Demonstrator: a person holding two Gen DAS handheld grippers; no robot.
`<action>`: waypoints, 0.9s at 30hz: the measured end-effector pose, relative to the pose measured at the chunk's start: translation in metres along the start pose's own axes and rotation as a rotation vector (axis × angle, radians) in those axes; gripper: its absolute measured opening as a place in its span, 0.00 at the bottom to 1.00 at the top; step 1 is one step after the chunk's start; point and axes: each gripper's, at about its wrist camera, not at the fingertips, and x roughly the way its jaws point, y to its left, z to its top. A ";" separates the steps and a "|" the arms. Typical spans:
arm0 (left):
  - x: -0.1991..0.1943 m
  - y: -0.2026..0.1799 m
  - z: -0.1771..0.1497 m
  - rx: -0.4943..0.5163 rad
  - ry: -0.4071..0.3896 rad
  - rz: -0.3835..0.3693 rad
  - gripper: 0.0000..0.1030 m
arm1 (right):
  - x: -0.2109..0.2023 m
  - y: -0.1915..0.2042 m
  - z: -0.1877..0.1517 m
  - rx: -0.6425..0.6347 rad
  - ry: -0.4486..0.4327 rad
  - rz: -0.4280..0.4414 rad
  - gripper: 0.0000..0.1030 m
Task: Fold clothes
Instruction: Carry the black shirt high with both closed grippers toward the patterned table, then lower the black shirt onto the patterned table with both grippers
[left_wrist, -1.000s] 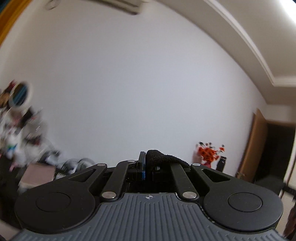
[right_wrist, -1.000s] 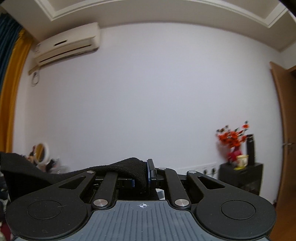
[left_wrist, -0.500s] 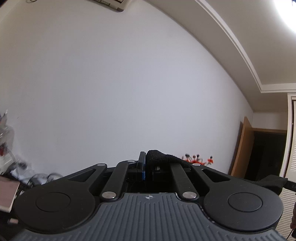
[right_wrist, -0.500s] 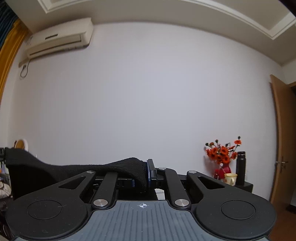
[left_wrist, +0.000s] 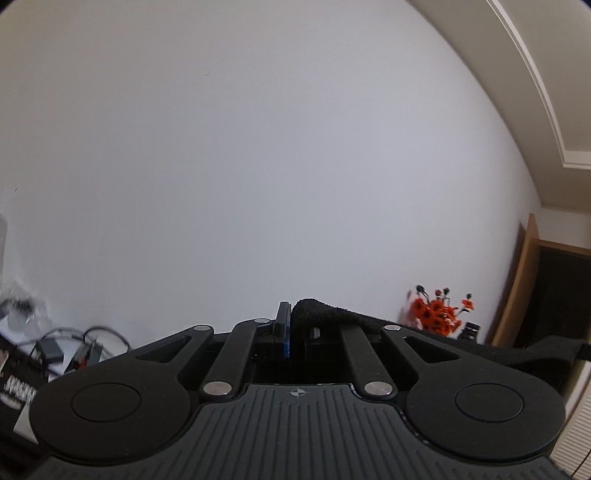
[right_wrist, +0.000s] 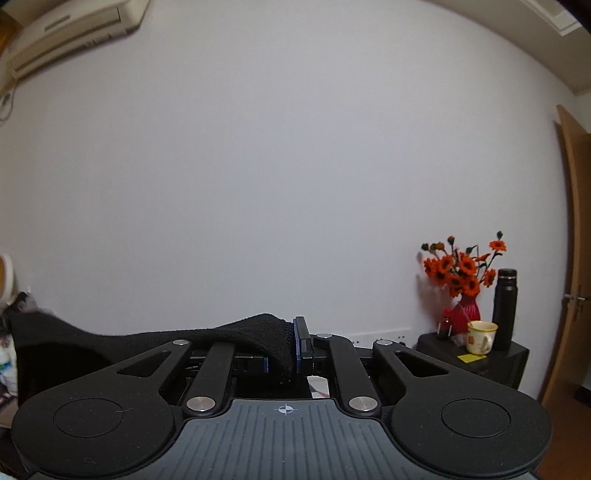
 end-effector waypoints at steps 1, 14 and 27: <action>0.008 0.002 0.001 0.003 0.000 0.007 0.06 | 0.016 -0.003 0.000 -0.001 0.010 -0.002 0.10; 0.205 0.012 -0.070 0.020 0.192 0.289 0.06 | 0.286 -0.056 -0.065 0.004 0.212 0.048 0.10; 0.410 0.106 -0.203 -0.082 0.601 0.610 0.07 | 0.577 -0.092 -0.256 -0.046 0.636 0.069 0.10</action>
